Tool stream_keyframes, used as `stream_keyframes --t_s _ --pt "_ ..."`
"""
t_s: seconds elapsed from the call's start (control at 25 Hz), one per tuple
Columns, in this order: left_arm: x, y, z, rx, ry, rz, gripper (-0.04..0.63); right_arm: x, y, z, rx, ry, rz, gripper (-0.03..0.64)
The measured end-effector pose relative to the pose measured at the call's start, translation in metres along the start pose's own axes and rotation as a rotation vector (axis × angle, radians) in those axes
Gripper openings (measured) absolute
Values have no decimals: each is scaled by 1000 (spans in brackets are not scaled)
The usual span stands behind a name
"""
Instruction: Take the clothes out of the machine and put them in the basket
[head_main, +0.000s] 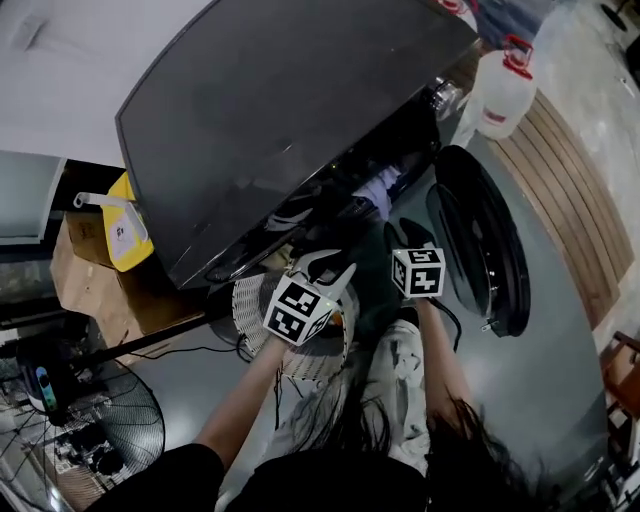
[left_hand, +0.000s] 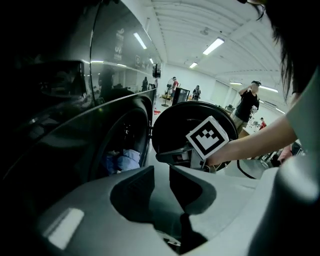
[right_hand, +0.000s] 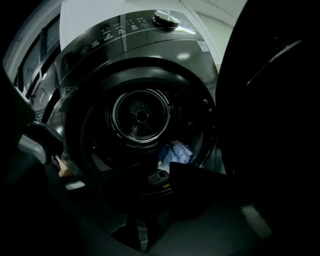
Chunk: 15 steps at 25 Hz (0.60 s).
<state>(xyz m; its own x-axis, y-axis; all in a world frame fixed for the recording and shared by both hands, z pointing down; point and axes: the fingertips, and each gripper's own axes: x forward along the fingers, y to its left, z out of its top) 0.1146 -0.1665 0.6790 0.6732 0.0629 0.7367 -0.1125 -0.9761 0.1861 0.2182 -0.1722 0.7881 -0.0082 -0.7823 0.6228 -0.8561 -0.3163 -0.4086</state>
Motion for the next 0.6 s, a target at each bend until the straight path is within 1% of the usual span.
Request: stream_keyframes --t_s 0.24,0.36,0.48,0.6 --pt "26 10 -24 25 -2 -13 101 48 -24 -19 -12 -4 -24 138" --pt "35 17 -38 40 12 -17 101 72 -34 -27 -25 7 -35 138" --pt "39 19 -48 33 11 -16 101 90 -41 -36 -64 36 -36 138" --pt "41 23 -54 19 1 -5 101 108 -45 -36 -119 50 -33 138"
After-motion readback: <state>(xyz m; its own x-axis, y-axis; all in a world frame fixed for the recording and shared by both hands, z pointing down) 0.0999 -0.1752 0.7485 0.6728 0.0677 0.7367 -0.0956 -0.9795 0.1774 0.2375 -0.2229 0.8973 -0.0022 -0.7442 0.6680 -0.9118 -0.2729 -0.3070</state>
